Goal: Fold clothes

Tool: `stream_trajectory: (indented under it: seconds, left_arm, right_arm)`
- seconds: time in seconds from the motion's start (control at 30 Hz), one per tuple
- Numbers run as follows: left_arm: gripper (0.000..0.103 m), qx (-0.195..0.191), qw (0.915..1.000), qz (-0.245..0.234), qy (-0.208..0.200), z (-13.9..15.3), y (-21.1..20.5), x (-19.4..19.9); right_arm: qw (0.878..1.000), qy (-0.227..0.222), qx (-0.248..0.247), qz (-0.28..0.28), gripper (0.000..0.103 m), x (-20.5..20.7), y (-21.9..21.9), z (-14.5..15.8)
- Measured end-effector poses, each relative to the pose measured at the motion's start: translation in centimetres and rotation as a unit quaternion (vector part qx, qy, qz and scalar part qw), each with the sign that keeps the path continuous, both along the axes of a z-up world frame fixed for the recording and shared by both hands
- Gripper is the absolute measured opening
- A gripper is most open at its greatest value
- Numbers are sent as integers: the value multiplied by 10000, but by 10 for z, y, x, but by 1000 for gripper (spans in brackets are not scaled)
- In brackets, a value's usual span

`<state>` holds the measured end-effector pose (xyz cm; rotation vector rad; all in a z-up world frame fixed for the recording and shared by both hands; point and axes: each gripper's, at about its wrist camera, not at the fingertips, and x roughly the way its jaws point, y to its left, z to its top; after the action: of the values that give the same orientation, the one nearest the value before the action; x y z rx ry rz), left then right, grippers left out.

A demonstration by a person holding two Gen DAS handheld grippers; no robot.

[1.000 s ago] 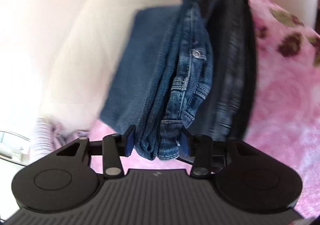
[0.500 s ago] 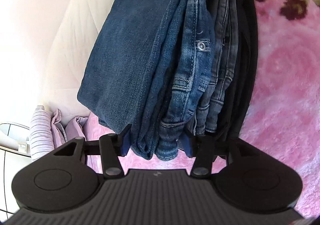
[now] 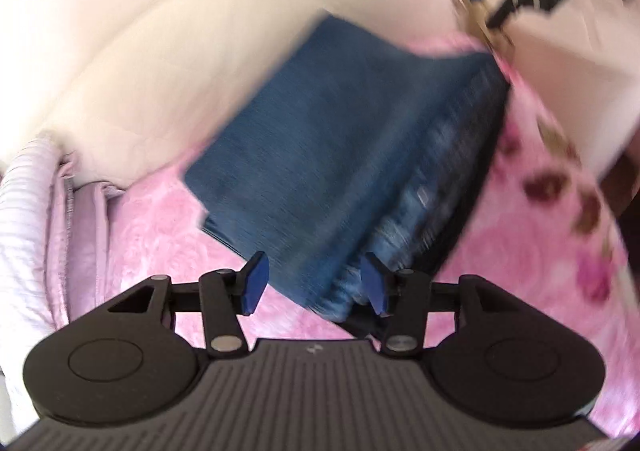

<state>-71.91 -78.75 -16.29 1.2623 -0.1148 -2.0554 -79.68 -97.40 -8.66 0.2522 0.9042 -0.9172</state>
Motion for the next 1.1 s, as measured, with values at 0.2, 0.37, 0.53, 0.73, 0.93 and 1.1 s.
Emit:
stream_trajectory:
  seconds: [0.2,0.37,0.53,0.73,0.93,1.1]
  left_arm:
    - [47,-179,9997,-97,105,16,-58,-43]
    - [43,124,9998,-85,88,-6,-127,-97]
    - [43,589,9978,294,50,-48,-186,-109]
    - [43,710,9963,453,160,-67,-206,-118]
    - [43,730,9959,451,272,-63,-201,-111]
    - [43,678,9963,377,371,-68,-203,-112]
  right_arm:
    - [9652,-1874,708,-1680,51,-40,-86,6]
    - [9402,-2623,930,-1965,50,-39,-158,-18]
    - [9582,-2030,840,-1831,50,-5,-206,-47]
    - [9767,-1323,654,-1556,50,18,-227,-70]
    - [9790,-1336,653,-1396,50,9,-205,-54]
    - [9812,-1360,719,-1163,50,9,-189,-45]
